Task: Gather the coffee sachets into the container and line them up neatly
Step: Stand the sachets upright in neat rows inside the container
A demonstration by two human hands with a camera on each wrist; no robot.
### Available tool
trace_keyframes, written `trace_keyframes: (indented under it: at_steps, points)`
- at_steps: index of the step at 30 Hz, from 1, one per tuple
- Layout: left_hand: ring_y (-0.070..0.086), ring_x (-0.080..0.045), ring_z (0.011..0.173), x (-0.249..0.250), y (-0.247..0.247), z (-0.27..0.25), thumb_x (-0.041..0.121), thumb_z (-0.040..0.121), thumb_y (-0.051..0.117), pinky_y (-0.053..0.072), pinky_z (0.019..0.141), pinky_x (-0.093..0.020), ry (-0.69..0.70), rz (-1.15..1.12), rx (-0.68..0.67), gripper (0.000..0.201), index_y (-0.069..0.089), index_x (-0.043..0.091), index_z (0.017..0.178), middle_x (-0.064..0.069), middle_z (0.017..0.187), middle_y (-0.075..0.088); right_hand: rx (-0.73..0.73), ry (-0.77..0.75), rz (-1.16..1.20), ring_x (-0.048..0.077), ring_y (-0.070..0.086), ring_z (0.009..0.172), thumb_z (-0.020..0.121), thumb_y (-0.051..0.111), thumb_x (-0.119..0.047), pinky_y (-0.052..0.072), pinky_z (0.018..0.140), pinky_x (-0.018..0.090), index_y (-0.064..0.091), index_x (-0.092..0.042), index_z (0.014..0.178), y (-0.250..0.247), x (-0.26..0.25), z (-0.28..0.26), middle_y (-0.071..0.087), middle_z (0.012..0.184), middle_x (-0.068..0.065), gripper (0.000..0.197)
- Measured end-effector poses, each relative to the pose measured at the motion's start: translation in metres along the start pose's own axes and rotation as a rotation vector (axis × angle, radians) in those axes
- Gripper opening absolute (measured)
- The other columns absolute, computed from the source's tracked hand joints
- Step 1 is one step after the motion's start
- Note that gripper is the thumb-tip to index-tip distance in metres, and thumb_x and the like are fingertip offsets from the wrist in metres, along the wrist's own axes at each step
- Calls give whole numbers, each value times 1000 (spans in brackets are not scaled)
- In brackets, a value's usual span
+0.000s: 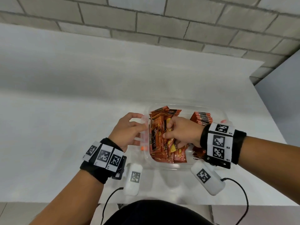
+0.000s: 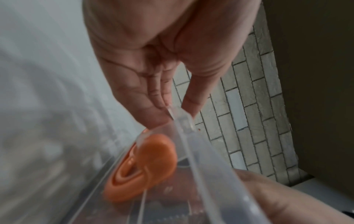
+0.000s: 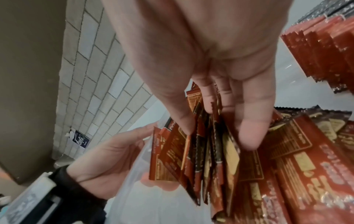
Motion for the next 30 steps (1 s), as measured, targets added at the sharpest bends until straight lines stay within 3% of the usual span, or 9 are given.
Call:
trace_keyframes:
  at_steps: [4,9,13,20,24,30]
  points:
    - [67,-18,64,-1,-1,2,10,86,69,54,56,-33,4,-9,-2,30,56,20,112,-8,89,68,-33,28,20,18,60,69,83,72,-19,60,65,32,52,-15,108,4,1,8,54,99,8,32]
    - [67,-15,62,-3,-1,2,14,85,70,54,55,-32,5,-30,-8,31,56,21,112,-7,87,67,-57,42,96,17,58,65,85,69,-14,55,54,24,51,-12,95,5,3,9,52,89,5,21]
    - [67,-16,63,-5,-2,2,16,84,71,54,56,-32,5,-40,-11,33,57,21,113,-7,87,68,-46,27,203,16,52,66,80,71,-2,51,51,26,52,-15,100,1,6,12,50,82,5,30]
    - [66,-15,63,-6,-3,3,16,84,71,56,58,-34,9,-49,-20,32,58,22,112,-8,90,67,-59,-73,187,13,46,57,80,69,3,43,43,22,55,-14,102,-19,12,-1,52,79,8,31]
    - [65,-14,63,-7,-4,3,17,83,71,55,57,-32,15,-44,-23,33,58,22,113,-9,90,67,-32,-132,207,16,51,65,81,66,2,44,51,26,56,-12,107,-28,21,-9,56,73,3,31]
    - [65,-17,70,-7,-5,4,16,84,71,56,58,-34,32,-21,-6,32,58,22,112,-9,93,66,32,-138,325,18,57,66,83,62,3,45,53,27,57,-18,107,-41,38,-14,62,74,6,32]
Point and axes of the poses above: each hand's wrist, its own z-axis towards the middle knuckle, its own y-axis out of the palm, x = y × z, the point moved 3 cm from there along z, towards the middle knuckle
